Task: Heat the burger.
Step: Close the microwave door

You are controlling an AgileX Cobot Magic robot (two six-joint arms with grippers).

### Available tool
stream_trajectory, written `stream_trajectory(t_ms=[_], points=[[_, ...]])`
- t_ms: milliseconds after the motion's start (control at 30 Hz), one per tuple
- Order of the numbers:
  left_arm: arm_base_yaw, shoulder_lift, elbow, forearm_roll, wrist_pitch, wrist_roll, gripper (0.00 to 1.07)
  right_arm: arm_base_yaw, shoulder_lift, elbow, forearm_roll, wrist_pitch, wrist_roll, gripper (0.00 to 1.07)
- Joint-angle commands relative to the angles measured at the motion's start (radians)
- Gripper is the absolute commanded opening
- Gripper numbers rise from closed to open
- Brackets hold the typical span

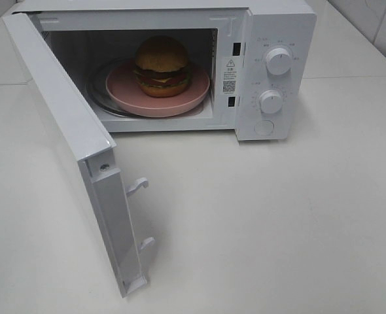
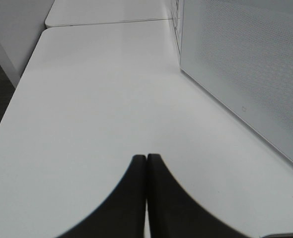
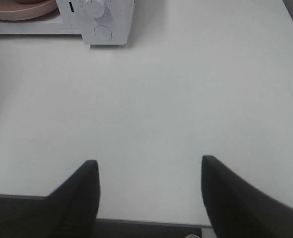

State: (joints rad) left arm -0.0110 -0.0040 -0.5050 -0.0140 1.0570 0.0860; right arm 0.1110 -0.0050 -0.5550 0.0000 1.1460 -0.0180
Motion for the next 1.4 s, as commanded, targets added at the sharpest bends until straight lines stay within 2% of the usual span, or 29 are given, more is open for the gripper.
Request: stream_trajectory(t_ms=[33, 600, 800, 867, 967, 1033, 1267, 1300, 1367, 1400], points=[[-0.003, -0.020, 0.002, -0.010, -0.015, -0.002, 0.00, 0.004, -0.026, 0.007, -0.006, -0.022, -0.003, 0.58], [-0.003, -0.019, -0.017, -0.046, -0.047, -0.002, 0.00, 0.004, -0.025, 0.050, 0.000, -0.145, -0.043, 0.57], [-0.003, 0.044, -0.026, -0.077, -0.092, -0.002, 0.00, 0.004, -0.025, 0.051, 0.000, -0.145, -0.052, 0.57], [-0.003, 0.089, -0.025, -0.097, -0.185, -0.001, 0.00, 0.004, -0.025, 0.051, 0.014, -0.145, -0.067, 0.57], [-0.003, 0.103, -0.025, -0.104, -0.218, 0.000, 0.00, 0.004, -0.025, 0.051, 0.021, -0.144, -0.074, 0.57], [-0.003, 0.198, -0.025, -0.123, -0.396, 0.001, 0.00, 0.004, -0.025, 0.051, 0.024, -0.144, -0.082, 0.57], [-0.003, 0.372, -0.025, -0.148, -0.585, 0.004, 0.00, 0.004, -0.025, 0.051, 0.029, -0.144, -0.089, 0.57], [-0.003, 0.443, -0.025, -0.149, -0.629, 0.025, 0.00, 0.004, -0.025, 0.051, 0.029, -0.144, -0.089, 0.57], [-0.003, 0.479, -0.025, -0.152, -0.653, 0.047, 0.00, 0.004, -0.025, 0.051, 0.029, -0.144, -0.089, 0.57], [-0.003, 0.543, -0.025, -0.165, -0.692, 0.092, 0.00, 0.004, -0.025, 0.050, 0.029, -0.144, -0.089, 0.57]])
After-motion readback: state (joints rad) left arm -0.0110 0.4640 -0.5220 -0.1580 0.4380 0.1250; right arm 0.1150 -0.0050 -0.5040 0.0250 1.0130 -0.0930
